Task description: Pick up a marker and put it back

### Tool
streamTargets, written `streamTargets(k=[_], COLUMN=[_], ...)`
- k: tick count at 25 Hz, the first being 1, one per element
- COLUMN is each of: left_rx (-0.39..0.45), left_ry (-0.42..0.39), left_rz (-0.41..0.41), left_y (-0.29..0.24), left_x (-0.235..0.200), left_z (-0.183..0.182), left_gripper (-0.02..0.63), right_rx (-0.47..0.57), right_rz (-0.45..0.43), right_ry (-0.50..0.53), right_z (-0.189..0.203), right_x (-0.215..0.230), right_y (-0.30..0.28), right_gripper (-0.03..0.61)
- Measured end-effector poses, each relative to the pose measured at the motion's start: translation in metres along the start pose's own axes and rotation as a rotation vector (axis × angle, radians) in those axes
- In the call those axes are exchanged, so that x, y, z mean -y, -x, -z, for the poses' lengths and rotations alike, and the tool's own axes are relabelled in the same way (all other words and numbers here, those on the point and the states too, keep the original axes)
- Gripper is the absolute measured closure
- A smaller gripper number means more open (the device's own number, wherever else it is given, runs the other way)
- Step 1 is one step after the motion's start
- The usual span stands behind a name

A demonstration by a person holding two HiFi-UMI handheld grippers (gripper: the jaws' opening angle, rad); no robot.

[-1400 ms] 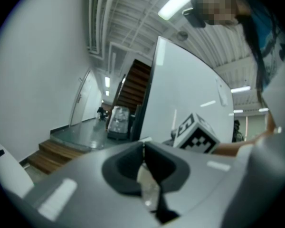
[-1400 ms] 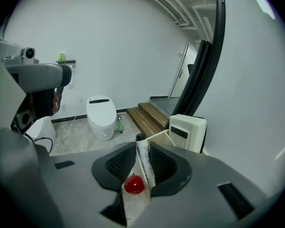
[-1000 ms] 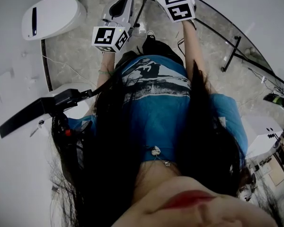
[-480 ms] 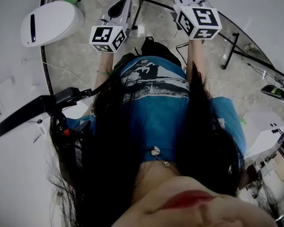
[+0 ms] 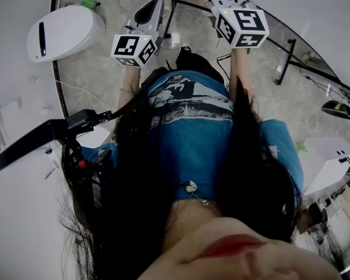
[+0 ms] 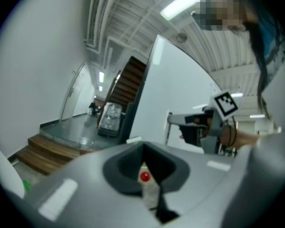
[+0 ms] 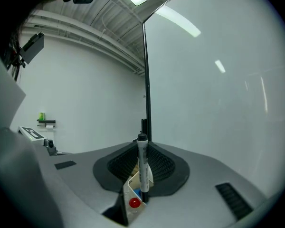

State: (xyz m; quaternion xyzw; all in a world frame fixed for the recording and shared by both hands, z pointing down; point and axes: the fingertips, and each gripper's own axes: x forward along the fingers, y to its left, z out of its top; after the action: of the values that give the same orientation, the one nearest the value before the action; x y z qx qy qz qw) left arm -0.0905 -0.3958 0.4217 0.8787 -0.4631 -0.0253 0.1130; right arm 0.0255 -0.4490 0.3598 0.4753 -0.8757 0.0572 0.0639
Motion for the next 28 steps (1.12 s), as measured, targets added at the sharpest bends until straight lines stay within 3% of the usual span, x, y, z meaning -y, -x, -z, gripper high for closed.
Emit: streamTargets(k=[6,22,28], left_rx=[-0.015,-0.036,-0.043], left_ry=[-0.028,-0.039,-0.041], left_rz=[-0.009,-0.049,-0.064], left_y=[0.001,0.002,0.002], left_x=[-0.001,-0.009,-0.011], left_z=[0.003,0.006,0.005], left_gripper=[0.612,0.612,0.612], right_rx=[-0.047,-0.409,-0.483], right_rz=[-0.005,-0.161,-0.178], right_ry=[0.057,0.413,0.433], right_z=[0.013,0.112,0.129], right_x=[0.002,-0.032,-0.031], right_y=[-0.013,-0.096,-0.102], right_gripper=[0.505,0.505,0.505])
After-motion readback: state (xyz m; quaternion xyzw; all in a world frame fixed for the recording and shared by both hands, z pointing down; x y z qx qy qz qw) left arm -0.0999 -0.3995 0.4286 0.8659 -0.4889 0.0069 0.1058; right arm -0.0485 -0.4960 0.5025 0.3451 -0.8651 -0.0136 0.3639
